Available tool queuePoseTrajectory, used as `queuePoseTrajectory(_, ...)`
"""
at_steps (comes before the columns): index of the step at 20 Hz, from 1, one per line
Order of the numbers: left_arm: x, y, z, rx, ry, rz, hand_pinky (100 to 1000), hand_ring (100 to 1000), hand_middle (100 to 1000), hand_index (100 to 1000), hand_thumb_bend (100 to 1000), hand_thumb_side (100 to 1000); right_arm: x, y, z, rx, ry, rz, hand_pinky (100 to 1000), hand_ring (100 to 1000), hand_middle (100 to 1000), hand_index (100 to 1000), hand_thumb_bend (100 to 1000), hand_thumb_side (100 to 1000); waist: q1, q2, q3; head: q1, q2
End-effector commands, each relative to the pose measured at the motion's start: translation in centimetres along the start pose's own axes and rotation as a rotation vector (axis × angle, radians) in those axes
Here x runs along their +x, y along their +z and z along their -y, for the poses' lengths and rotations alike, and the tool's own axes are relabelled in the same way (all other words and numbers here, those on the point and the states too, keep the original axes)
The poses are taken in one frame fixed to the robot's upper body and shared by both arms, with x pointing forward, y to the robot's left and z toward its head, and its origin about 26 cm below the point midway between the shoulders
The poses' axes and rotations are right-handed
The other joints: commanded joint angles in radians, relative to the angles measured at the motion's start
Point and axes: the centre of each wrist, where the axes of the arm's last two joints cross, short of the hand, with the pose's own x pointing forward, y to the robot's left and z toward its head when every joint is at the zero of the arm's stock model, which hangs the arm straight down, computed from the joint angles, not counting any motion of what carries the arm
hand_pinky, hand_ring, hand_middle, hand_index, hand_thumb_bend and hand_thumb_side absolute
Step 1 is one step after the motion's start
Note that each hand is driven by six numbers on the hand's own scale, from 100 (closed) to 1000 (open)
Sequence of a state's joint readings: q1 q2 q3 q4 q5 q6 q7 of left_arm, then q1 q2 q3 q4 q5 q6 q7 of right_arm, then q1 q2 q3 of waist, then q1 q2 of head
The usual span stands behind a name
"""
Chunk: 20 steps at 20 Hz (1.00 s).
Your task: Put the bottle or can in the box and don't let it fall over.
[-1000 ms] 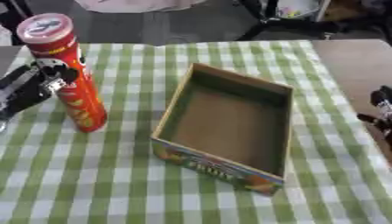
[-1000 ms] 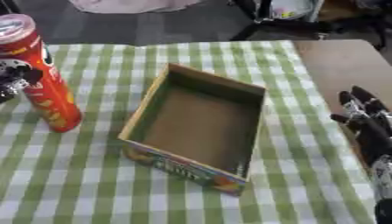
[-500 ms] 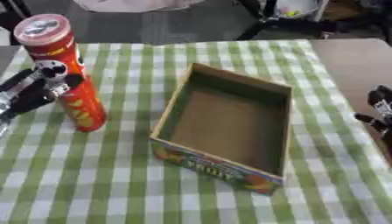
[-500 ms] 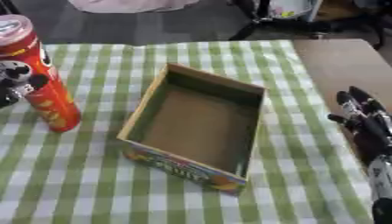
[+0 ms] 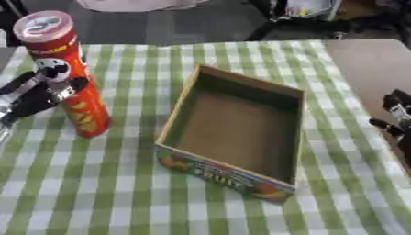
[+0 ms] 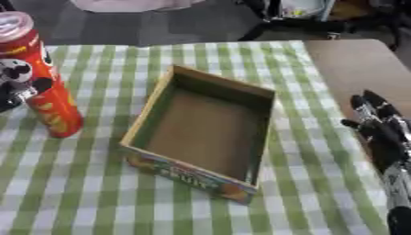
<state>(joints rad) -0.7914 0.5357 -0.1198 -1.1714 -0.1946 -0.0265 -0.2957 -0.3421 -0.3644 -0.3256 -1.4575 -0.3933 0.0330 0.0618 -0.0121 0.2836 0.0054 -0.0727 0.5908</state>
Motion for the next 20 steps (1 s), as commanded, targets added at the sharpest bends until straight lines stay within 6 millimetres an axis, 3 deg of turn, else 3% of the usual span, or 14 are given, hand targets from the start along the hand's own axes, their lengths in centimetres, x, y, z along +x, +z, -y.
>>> queuePoseTrajectory(1, 0.9, -0.3, -1.1, 0.031, 0.004, 0.038, 1000, 793, 975, 882, 582, 822, 0.9, -0.4, 0.2, 0.001, 0.015, 0.022, 700, 1000, 1000, 900, 301, 308, -0.002, -0.013, -0.003, -0.002, -0.009)
queuePoseTrajectory(9, 1.1, -0.2, -1.1, 0.014, 0.006, 0.052, 1000, 789, 964, 838, 537, 809, 0.8, -0.4, 0.2, 0.0, 0.011, 0.018, 701, 1000, 1000, 901, 298, 309, -0.003, -0.012, -0.002, -0.002, -0.009)
queuePoseTrajectory(14, 1.1, -0.2, -1.1, 0.014, -0.02, 0.047, 1000, 799, 971, 849, 522, 804, 0.8, -0.4, 0.2, 0.0, 0.011, 0.016, 701, 1000, 1000, 901, 298, 309, -0.003, -0.013, -0.001, -0.002, -0.01)
queuePoseTrajectory(15, 1.2, -0.2, -1.2, 0.018, -0.028, 0.049, 1000, 817, 995, 903, 527, 796, 0.7, -0.4, 0.2, -0.001, 0.01, 0.014, 702, 1000, 1000, 901, 297, 309, -0.004, -0.013, -0.001, -0.002, -0.011)
queuePoseTrajectory(20, 2.1, -0.2, -1.4, 0.059, -0.086, 0.076, 1000, 812, 986, 896, 540, 781, 0.5, -0.3, 0.2, -0.001, 0.006, 0.006, 702, 1000, 1000, 901, 295, 310, -0.004, -0.013, 0.0, -0.003, -0.012)
